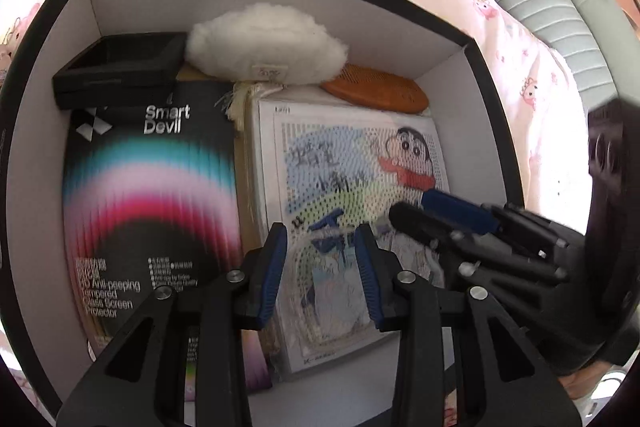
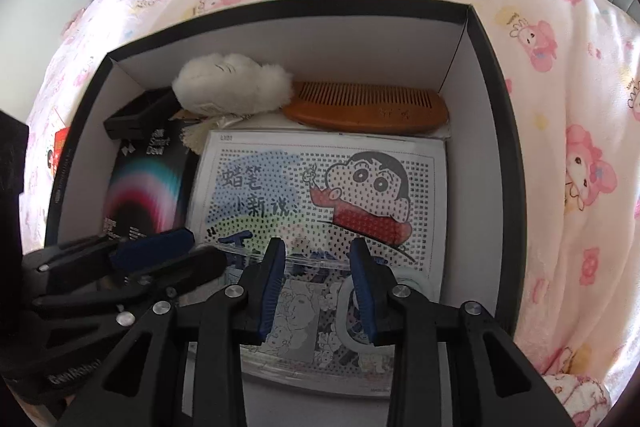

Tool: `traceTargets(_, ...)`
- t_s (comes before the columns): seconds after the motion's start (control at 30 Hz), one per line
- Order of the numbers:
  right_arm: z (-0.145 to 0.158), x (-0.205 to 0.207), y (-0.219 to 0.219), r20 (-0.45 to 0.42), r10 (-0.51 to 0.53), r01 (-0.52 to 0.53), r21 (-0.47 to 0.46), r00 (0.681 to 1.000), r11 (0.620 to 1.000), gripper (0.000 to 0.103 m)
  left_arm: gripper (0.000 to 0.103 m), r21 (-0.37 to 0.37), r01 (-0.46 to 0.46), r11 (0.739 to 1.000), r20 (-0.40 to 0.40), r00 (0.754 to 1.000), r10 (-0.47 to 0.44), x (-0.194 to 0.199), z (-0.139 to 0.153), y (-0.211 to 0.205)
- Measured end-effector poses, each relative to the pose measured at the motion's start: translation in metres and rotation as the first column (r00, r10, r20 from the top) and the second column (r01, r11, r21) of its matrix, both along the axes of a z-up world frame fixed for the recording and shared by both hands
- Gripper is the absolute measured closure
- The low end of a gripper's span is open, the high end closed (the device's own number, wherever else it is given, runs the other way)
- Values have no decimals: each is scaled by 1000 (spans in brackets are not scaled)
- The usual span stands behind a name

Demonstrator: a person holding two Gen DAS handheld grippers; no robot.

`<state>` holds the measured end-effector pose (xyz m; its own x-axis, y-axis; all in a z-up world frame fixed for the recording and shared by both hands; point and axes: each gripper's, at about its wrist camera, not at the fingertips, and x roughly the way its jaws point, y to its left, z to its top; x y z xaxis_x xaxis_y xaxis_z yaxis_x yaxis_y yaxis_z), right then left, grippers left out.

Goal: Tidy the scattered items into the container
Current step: 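Carry the clear phone case into the box and lower it, then open the right gripper to release the case and withdraw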

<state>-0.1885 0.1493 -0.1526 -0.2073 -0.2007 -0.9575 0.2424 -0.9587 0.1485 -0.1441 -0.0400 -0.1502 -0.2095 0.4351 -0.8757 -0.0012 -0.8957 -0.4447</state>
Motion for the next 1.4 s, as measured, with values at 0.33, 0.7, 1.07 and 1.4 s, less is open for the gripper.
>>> traceTargets(0.33,0,10,7,46,-21,22,-31,999,999,75,71,61,42,997,48,998,-45,11,-1,-9)
traceTargets(0.7,36,25,23,-38,-98,94,-84,994,992,76,70,153,-6,988,59,998,-3,26,4,-46)
traceTargets(1.07,35,48,19,-78,-111,109,-38,991,993,75,63,116,37,993,-6,999,-37,32,15,-59)
traceTargets(1.4,36,56,14,-136,-126,136,68,983,988,63,58,91,69,993,-28,997,-67,64,8,-34)
